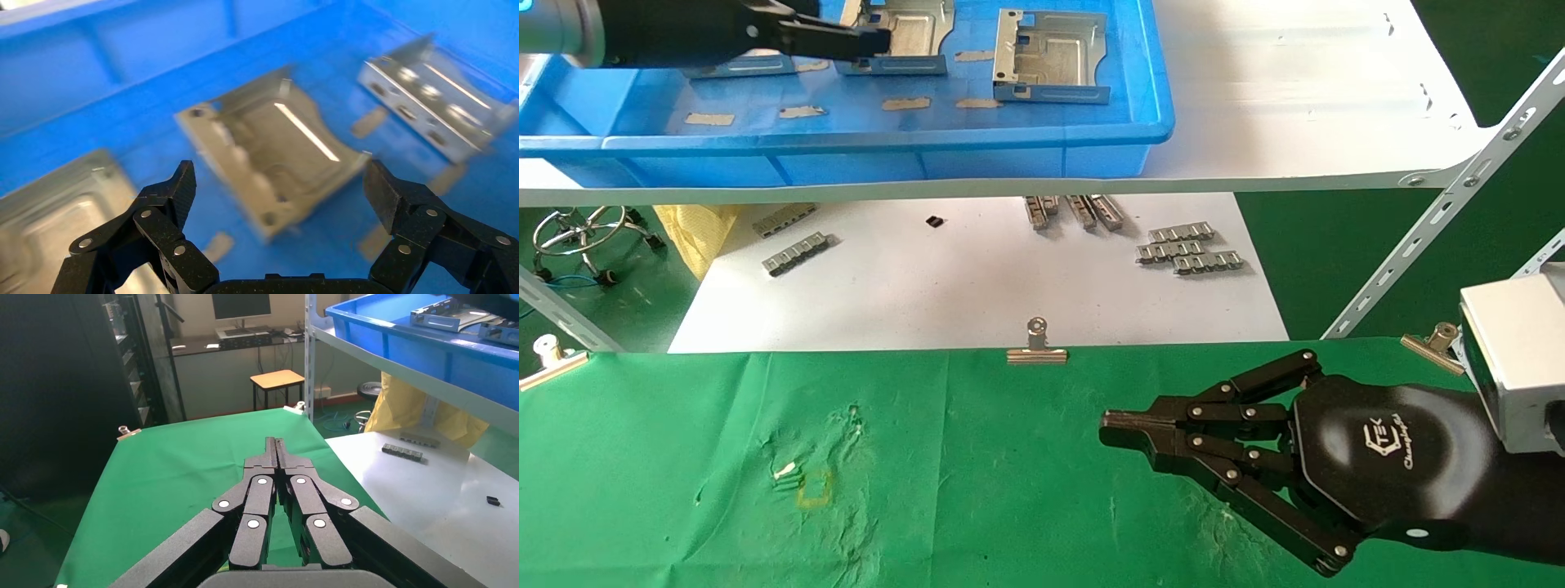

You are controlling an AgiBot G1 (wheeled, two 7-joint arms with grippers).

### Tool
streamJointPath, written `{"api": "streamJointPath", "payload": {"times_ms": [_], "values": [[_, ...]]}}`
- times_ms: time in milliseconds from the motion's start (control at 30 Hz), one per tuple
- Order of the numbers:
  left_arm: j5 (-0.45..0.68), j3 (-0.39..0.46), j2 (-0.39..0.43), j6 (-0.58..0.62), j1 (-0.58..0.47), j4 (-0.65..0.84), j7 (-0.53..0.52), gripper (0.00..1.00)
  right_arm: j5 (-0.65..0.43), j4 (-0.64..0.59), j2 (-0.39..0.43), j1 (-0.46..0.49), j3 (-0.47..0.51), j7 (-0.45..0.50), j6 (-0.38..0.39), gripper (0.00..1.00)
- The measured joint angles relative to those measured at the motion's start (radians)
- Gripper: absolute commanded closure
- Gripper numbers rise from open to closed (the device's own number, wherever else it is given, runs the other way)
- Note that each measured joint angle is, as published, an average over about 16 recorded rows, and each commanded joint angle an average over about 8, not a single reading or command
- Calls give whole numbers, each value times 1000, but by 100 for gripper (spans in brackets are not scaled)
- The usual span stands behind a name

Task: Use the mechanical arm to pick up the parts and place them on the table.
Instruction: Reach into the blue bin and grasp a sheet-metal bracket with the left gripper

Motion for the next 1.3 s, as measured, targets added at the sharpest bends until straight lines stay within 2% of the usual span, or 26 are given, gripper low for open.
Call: {"api": "streamJointPath", "payload": {"times_ms": [33,67,167,200,300,333,967,1033,1067,1233,1300], "values": [[3,2,4,-6,-5,15,-2,43,0,0,0,0,0,0,0,99],[6,3,9,-13,-9,28,-5,56,0,0,0,0,0,0,0,93],[10,5,22,-35,-18,62,-13,92,0,0,0,0,0,0,0,55],[10,5,26,-43,-19,72,-16,98,0,0,0,0,0,0,0,43],[10,5,40,-65,-20,94,-25,100,0,0,0,0,0,0,0,6],[9,5,45,-73,-19,100,-28,100,0,0,0,0,0,0,0,0],[-27,-22,74,-161,-11,132,-38,100,0,0,0,0,0,0,0,0],[-30,-23,72,-163,-13,132,-37,95,0,0,0,0,0,0,0,0],[-31,-24,72,-163,-14,132,-36,90,0,0,0,0,0,0,0,0],[-37,-28,69,-162,-15,128,-28,29,0,0,0,0,0,0,0,0],[-40,-30,68,-162,-15,126,-23,8,0,0,0,0,0,0,0,0]]}}
